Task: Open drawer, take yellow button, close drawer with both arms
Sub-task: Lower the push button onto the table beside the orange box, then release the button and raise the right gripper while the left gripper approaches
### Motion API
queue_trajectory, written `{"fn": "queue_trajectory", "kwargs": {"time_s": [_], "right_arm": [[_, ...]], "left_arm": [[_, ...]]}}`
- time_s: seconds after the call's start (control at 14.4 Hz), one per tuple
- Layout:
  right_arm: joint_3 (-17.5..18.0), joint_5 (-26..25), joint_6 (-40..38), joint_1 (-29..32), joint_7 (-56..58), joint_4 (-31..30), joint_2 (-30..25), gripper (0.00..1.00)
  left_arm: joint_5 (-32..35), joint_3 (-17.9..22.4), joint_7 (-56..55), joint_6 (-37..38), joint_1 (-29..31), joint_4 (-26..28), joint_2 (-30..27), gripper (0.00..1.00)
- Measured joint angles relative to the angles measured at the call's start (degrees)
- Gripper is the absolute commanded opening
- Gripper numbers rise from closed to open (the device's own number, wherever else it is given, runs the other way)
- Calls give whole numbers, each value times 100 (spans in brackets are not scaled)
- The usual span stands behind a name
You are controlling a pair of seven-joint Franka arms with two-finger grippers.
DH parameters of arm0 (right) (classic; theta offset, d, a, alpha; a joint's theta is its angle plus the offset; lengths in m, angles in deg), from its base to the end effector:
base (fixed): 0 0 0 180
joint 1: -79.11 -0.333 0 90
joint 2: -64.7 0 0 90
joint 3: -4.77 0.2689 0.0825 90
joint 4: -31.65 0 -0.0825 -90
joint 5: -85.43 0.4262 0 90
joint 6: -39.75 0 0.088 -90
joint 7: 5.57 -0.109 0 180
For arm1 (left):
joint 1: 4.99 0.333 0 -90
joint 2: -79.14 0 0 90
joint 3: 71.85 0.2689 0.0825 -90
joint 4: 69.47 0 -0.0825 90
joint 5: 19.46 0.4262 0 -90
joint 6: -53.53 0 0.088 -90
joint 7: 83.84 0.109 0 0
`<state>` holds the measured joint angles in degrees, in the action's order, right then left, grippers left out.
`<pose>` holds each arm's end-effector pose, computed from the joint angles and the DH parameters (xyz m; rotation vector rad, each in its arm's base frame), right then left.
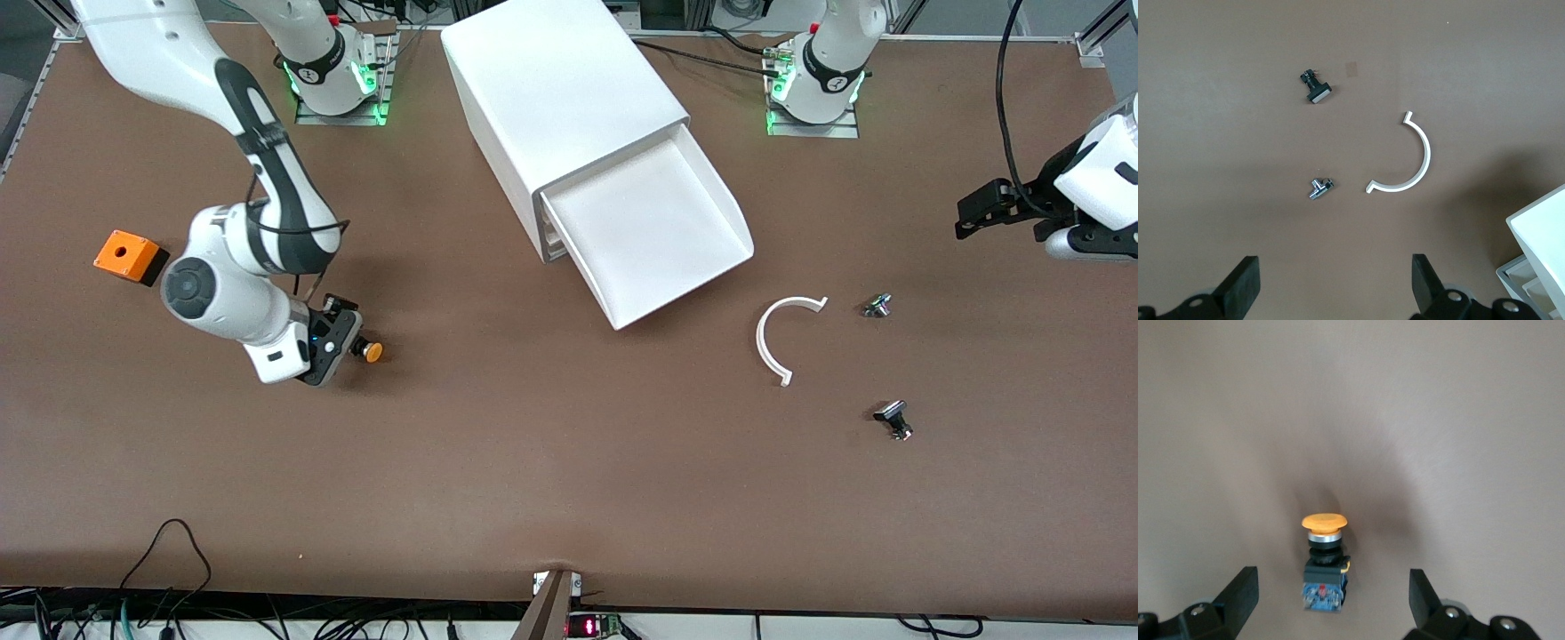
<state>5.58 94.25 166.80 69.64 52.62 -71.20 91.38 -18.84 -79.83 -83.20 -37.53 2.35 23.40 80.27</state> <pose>0.6477 0.1225 0.2163 -2.5656 -1.5697 -0.0181 0.6009 -0.0050 0.5395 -3.1323 0.0358 0.0801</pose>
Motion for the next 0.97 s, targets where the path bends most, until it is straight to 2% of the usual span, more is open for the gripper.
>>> {"fn": "queue_trajectory", "kwargs": {"time_s": [0.21, 0.63, 0.76, 0.97], "right_arm": [[87, -5, -1119, 0, -408, 873, -255, 100], [558, -59, -3045, -36, -1765, 2226, -714, 100], [721, -58, -3275, -44, -2508, 2463, -763, 100], [894, -107, -3293, -125, -3803, 2508, -766, 100]], "left_arm": [[0, -3, 6, 1, -8, 1, 78, 100], [0, -11, 6, 49, -14, 67, 451, 100], [0, -16, 6, 50, -21, 114, 640, 100], [-9, -31, -2, 33, -112, 119, 788, 100]]}}
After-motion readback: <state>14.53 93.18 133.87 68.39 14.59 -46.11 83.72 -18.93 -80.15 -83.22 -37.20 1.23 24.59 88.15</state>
